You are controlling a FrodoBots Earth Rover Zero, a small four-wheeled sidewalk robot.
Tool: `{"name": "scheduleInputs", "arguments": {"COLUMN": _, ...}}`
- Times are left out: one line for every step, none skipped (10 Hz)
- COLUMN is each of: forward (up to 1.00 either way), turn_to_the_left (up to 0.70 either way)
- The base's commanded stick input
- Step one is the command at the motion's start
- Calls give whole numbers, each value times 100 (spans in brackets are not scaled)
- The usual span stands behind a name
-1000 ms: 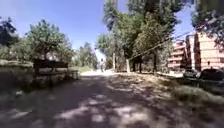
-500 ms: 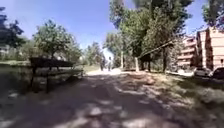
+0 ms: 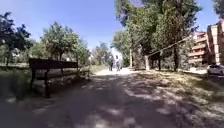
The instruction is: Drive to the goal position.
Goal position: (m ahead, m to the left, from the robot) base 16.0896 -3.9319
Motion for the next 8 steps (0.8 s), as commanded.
{"name": "scheduleInputs", "arguments": {"forward": 85, "turn_to_the_left": 0}}
{"name": "scheduleInputs", "arguments": {"forward": 85, "turn_to_the_left": 0}}
{"name": "scheduleInputs", "arguments": {"forward": 85, "turn_to_the_left": 0}}
{"name": "scheduleInputs", "arguments": {"forward": 85, "turn_to_the_left": 0}}
{"name": "scheduleInputs", "arguments": {"forward": 85, "turn_to_the_left": 0}}
{"name": "scheduleInputs", "arguments": {"forward": 85, "turn_to_the_left": 0}}
{"name": "scheduleInputs", "arguments": {"forward": 85, "turn_to_the_left": 0}}
{"name": "scheduleInputs", "arguments": {"forward": 85, "turn_to_the_left": -3}}
